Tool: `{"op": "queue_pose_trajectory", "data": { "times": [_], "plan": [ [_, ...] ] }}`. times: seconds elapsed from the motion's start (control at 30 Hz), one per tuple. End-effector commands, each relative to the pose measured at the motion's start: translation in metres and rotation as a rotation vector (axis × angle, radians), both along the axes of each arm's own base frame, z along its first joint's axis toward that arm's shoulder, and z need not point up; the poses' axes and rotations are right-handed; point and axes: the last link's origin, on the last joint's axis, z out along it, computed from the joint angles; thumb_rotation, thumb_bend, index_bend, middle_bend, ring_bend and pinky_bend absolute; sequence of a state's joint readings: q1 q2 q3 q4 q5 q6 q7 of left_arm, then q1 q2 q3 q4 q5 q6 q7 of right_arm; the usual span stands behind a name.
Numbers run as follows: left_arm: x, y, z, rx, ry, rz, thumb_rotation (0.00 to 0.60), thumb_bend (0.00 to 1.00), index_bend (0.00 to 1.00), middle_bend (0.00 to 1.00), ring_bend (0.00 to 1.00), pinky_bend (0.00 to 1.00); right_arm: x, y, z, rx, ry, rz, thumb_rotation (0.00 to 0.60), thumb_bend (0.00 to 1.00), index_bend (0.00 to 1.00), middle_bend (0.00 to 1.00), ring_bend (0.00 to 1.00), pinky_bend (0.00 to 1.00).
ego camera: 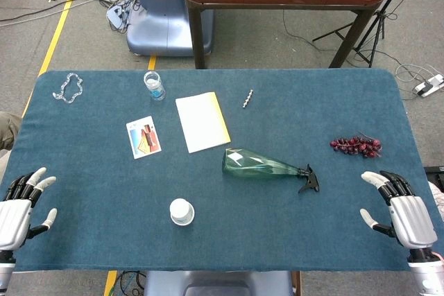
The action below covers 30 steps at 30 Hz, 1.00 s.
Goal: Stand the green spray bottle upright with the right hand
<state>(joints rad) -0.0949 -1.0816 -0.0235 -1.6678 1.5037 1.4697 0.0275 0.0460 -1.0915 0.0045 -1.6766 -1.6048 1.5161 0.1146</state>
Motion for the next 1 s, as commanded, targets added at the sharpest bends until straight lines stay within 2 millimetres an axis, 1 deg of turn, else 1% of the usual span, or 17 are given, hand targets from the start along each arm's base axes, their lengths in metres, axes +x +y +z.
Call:
{"op": "queue_pose_trajectory", "data": {
  "times": [0.03,0.63,0.73,0.8,1.0],
  "plan": [
    [0.000,0.000,0.000,0.002,-0.001,-0.002,0.600,0.39,0.19,0.05,0.06,0.05,0.000,0.000,0.000,0.000,-0.001,0.001,0.600,0.27,0.24,0.23,0.13,0.15],
    [0.005,-0.003,0.004,0.029,-0.011,-0.034,0.600,0.39,0.19,0.05,0.06,0.05,0.002,0.000,0.002,0.006,0.003,0.024,0.600,0.27,0.24,0.23,0.13,0.15],
    [0.005,-0.002,0.003,0.029,-0.012,-0.032,0.600,0.39,0.19,0.05,0.06,0.05,0.007,-0.005,0.001,0.037,0.016,0.060,0.600,0.27,0.24,0.23,0.13,0.15],
    [0.005,-0.002,0.003,0.030,-0.013,-0.032,0.600,0.39,0.19,0.05,0.06,0.05,0.014,-0.013,0.000,0.057,0.029,0.097,0.600,0.26,0.24,0.23,0.13,0.15],
    [0.005,-0.003,0.003,0.030,-0.014,-0.030,0.600,0.39,0.19,0.05,0.06,0.05,0.043,-0.044,-0.013,0.170,0.117,0.224,0.600,0.28,0.24,0.23,0.13,0.15]
  ]
}}
